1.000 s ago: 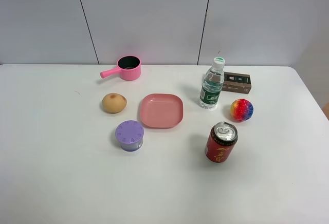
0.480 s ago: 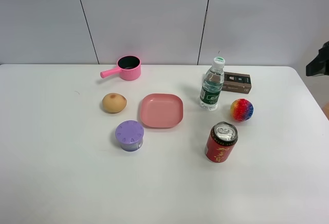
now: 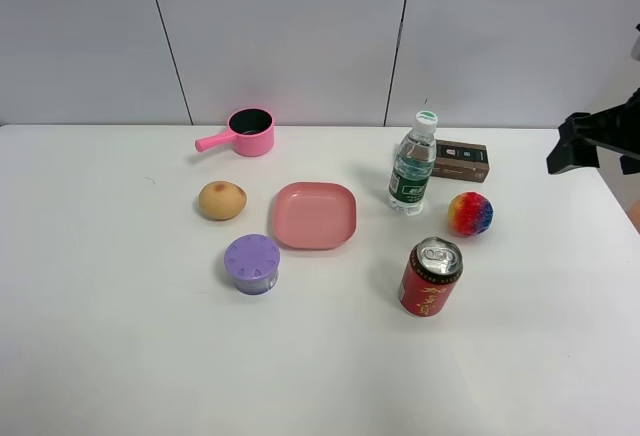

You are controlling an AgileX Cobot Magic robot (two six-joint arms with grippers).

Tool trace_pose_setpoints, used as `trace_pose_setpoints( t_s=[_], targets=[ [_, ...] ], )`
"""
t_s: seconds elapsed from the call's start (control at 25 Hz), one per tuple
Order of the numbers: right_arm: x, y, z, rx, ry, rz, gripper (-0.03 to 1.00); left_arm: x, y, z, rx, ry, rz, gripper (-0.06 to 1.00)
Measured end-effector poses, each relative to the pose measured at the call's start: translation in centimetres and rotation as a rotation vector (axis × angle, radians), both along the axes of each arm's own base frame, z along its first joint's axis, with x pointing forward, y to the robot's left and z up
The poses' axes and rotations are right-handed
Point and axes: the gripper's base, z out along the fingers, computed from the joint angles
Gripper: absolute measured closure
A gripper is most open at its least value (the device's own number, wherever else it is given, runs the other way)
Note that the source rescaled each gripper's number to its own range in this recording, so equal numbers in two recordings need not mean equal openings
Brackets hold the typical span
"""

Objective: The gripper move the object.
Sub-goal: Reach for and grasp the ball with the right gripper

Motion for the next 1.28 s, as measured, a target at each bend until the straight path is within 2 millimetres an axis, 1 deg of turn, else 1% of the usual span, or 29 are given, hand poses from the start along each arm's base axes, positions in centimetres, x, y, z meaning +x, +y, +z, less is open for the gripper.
trace_pose_setpoints(
  t_s=[0.24,0.44,0.52,0.64,0.72,0.8,0.88,1.12,1.28],
  targets=[
    [1.4,0.3,-1.6,0.051,0.023,0.016,-0.03,0.0,0.0,0.0,0.0,0.0,0.0,-0.06],
    [2.4,0.4,-2.7,0.061,0.022,0.033,-0.03,0.0,0.0,0.0,0.0,0.0,0.0,-0.06],
    [2.7,0.7,-3.2,0.051,0.034,0.05,-0.02,0.0,0.0,0.0,0.0,0.0,0.0,-0.06],
    [3.2,2.3,-3.8,0.014,0.035,0.12,0.01,0.0,0.0,0.0,0.0,0.0,0.0,-0.06],
    [3.6,3.9,-4.1,-0.01,0.018,0.171,0.01,0.0,0.0,0.0,0.0,0.0,0.0,-0.06],
    [4.1,5.0,-4.3,-0.028,0.007,0.188,0.01,0.0,0.0,0.0,0.0,0.0,0.0,-0.06],
    [4.8,5.6,-4.7,-0.043,0.021,0.179,0.01,0.0,0.0,0.0,0.0,0.0,0.0,-0.06],
    [7.1,5.4,-7.3,-0.094,0.151,0.157,0.01,0.0,0.0,0.0,0.0,0.0,0.0,-0.06],
    [7.9,5.5,-8.7,-0.093,0.19,0.157,0.01,0.0,0.0,0.0,0.0,0.0,0.0,-0.06]
  ],
)
